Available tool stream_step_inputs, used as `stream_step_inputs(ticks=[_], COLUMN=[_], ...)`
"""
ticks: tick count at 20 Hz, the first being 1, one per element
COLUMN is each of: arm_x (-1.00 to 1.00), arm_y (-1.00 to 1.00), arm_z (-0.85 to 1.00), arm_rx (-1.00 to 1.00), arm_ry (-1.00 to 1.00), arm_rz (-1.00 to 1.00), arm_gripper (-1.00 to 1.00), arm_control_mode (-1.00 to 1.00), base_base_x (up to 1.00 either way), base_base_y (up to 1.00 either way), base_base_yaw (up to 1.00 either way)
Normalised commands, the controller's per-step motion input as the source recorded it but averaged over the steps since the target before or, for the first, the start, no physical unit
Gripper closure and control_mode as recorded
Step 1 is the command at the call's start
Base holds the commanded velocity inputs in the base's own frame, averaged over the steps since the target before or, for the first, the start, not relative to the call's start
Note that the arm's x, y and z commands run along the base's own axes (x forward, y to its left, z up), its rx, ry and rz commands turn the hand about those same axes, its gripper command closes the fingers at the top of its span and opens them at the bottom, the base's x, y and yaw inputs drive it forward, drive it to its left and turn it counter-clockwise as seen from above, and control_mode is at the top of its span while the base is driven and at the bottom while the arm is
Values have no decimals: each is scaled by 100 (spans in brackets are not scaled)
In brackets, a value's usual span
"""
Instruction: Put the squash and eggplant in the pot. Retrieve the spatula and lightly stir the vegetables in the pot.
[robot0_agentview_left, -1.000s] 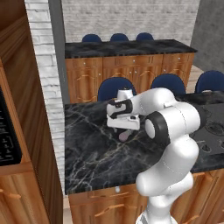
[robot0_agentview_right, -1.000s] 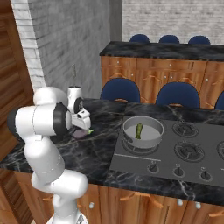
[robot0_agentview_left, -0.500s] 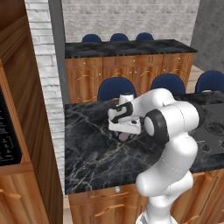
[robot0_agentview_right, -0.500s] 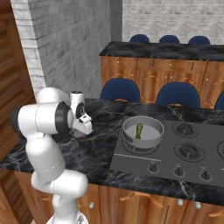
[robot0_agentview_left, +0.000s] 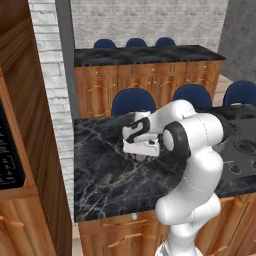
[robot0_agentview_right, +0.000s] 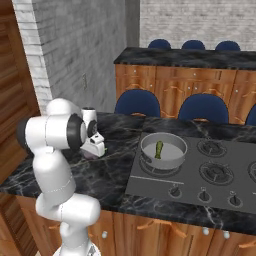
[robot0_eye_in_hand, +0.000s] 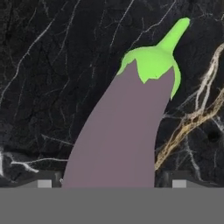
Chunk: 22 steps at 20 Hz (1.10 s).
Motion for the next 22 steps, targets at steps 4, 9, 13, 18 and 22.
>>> stream_step_inputs(ticks=[4,9,13,18,22], arm_x=[-5,-71,-100,-92,-87], arm_y=[0,-16,-9,-2,-35], arm_z=[4,86,100,95,59], arm_rx=[0,0,-1,9,9], arm_ry=[0,-1,-3,-13,-1], arm_rz=[-1,30,47,17,8], arm_gripper=[100,100,100,100,100], arm_control_mode=[-100,-100,-100,-100,-100], base_base_x=[0,0,0,0,0], base_base_y=[0,0,0,0,0], base_base_yaw=[0,0,0,0,0])
